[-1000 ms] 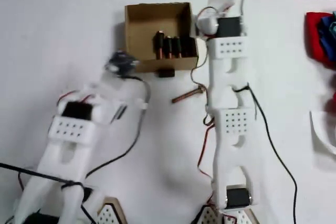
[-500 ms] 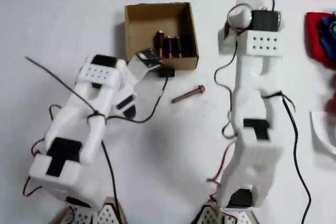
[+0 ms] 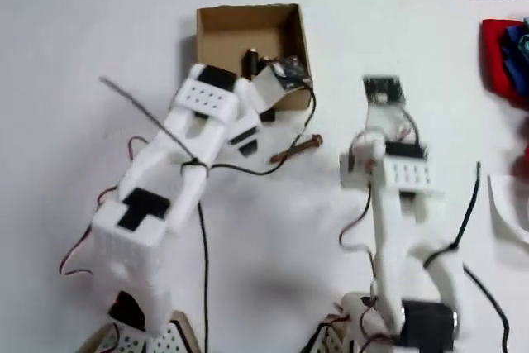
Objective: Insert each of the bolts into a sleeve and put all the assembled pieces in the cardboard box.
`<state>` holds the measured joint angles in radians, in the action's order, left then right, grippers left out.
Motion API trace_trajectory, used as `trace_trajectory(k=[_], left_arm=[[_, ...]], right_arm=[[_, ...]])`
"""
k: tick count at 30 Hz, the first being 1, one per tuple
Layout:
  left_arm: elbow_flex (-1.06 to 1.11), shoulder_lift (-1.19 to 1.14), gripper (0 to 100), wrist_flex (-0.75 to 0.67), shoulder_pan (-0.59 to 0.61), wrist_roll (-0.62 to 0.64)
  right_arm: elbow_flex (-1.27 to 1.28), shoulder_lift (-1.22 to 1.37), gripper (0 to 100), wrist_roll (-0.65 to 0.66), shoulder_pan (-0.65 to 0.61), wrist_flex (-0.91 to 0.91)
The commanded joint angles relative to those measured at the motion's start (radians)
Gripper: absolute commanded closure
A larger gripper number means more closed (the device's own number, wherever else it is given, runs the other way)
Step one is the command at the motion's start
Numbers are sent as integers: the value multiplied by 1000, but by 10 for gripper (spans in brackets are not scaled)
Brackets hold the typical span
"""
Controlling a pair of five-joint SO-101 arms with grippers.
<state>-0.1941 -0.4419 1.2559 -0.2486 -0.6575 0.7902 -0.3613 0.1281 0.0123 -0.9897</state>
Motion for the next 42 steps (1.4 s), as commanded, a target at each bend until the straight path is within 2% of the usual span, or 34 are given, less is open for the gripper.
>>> trace_trajectory(k=[1, 3, 6, 14, 23, 28, 42], left_arm=[[-102, -52, 793, -34, -23, -5], [-157, -81, 793, -32, -29, -43], [-229, -123, 793, -38, -31, -166], [-415, -278, 797, -38, -38, -305], [-631, -450, 800, -38, -71, -330], [-748, -560, 868, -26, -74, -387], [-983, -623, 880, 390, -87, -407]], right_arm=[[206, -122, 811, -3, 15, 208], [247, -160, 811, 2, 21, 257], [287, -179, 811, -2, 22, 297], [339, -177, 812, -2, 7, 386], [339, -177, 813, -2, 7, 387], [339, -177, 813, -2, 7, 387], [341, -177, 813, -3, 5, 407]])
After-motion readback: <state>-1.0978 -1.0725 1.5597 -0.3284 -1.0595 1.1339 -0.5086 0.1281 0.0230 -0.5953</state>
